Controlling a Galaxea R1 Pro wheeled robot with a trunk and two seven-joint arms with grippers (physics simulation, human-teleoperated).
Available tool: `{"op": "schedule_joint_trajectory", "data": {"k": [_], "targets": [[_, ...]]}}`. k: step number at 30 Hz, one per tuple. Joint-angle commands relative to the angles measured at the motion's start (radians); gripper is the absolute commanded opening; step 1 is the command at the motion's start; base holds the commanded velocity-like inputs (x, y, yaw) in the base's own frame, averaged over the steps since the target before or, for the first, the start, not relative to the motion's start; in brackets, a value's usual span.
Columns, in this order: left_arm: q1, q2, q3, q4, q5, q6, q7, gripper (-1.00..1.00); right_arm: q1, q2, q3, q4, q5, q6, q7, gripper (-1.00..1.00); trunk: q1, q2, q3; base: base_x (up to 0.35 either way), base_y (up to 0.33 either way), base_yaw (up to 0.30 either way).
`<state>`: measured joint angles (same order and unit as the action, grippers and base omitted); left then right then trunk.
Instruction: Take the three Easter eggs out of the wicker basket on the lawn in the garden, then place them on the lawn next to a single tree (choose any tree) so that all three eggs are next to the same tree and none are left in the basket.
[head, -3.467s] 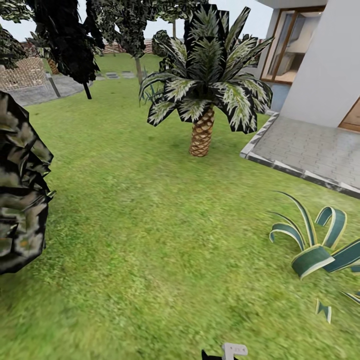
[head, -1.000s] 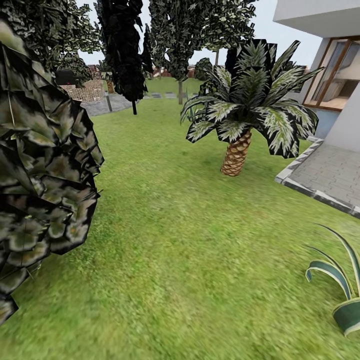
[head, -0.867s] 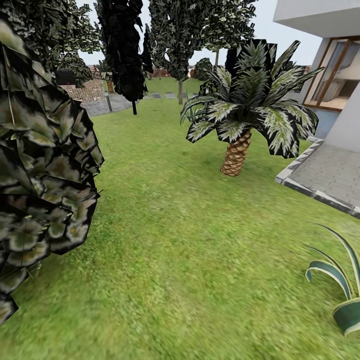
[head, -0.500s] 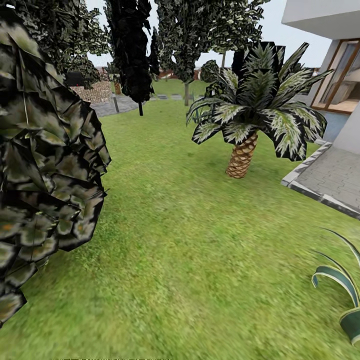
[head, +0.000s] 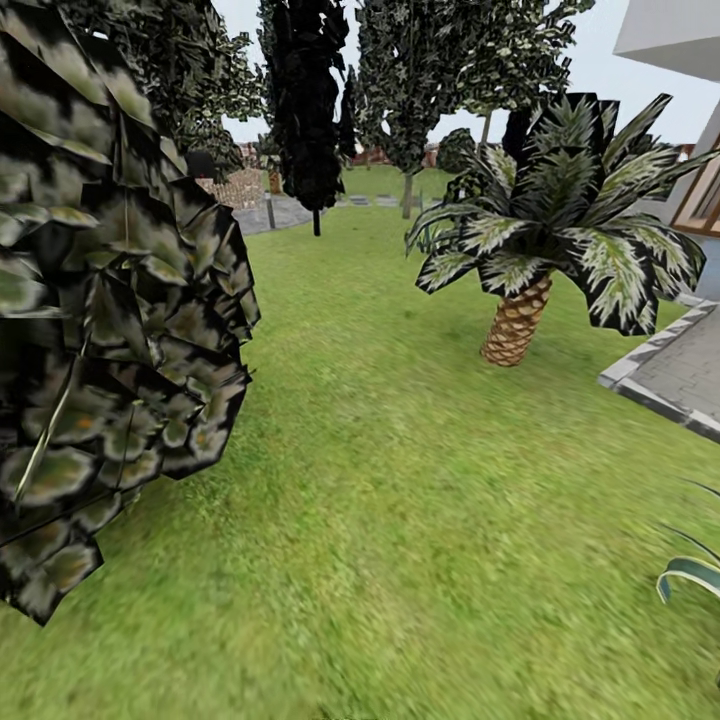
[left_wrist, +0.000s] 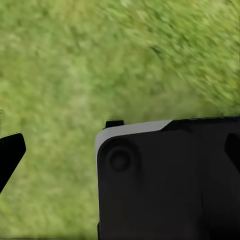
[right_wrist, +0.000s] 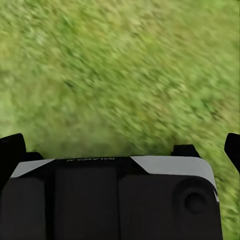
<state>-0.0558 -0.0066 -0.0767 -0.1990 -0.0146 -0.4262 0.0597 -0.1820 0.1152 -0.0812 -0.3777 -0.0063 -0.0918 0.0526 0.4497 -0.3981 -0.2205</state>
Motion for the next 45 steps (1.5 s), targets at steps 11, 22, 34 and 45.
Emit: {"op": "schedule_joint_trajectory", "data": {"k": [11, 22, 34, 45], "targets": [[-0.001, 0.0, -0.008, 0.001, -0.002, -0.003, 0.006, 1.0, -0.001, 0.002, -0.007, 0.002, 0.0, -0.003, 0.005, 1.0, 0.0, -0.002, 0.013, -0.072, 0.0, 0.179], [-0.001, -0.001, -0.008, 0.0, -0.002, -0.003, 0.006, 1.0, -0.001, 0.004, -0.005, 0.016, 0.003, -0.003, 0.004, 1.0, 0.0, -0.002, 0.028, 0.006, 0.0, 0.172], [-0.001, -0.001, -0.008, 0.0, -0.002, -0.003, 0.006, 1.0, -0.001, 0.004, -0.005, 0.017, 0.003, -0.003, 0.004, 1.0, 0.0, -0.002, 0.044, 0.031, 0.03, 0.183], [-0.001, -0.001, -0.008, 0.0, -0.002, -0.003, 0.006, 1.0, -0.001, 0.004, -0.003, 0.017, 0.003, -0.003, 0.004, 1.0, 0.0, -0.002, 0.059, 0.002, 0.07, 0.199]]}}
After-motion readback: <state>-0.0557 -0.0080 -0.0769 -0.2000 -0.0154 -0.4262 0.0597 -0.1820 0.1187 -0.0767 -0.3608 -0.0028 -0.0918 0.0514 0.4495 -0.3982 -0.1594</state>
